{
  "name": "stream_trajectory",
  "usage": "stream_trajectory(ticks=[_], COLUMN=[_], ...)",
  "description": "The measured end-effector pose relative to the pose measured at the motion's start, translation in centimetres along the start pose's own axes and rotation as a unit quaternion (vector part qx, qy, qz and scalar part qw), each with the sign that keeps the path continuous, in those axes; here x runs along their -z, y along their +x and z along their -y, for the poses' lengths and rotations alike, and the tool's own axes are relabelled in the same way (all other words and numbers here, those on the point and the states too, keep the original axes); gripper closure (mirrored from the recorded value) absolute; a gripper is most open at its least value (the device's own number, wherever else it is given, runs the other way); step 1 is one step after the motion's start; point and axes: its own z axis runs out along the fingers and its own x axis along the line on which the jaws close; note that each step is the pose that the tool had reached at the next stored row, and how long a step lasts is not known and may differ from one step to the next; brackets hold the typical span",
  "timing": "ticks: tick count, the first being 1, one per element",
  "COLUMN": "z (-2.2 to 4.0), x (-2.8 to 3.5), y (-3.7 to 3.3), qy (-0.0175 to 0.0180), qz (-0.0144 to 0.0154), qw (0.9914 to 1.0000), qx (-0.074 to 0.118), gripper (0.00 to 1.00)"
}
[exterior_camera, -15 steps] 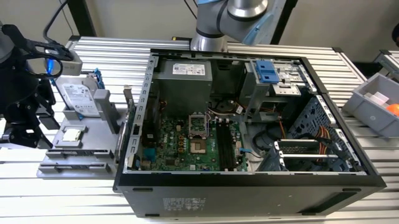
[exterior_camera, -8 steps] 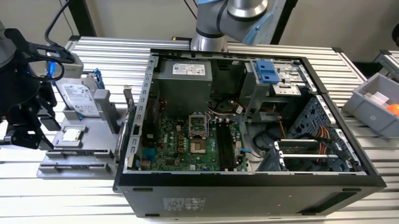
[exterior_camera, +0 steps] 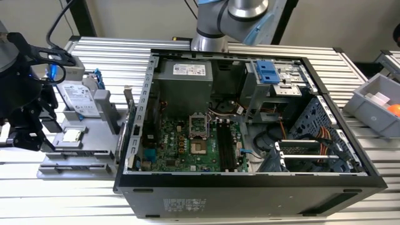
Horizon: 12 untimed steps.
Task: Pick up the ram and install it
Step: 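Pick up the ram and move it above insertion slot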
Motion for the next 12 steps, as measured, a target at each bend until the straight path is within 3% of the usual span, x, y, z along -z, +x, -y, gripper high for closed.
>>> stream_trajectory(ticks=[12], z=[0.01], x=[-0.67], y=[-0.01], qy=[0.0], qz=[-0.0003], qw=[1.0], qx=[0.0], gripper=[0.0])
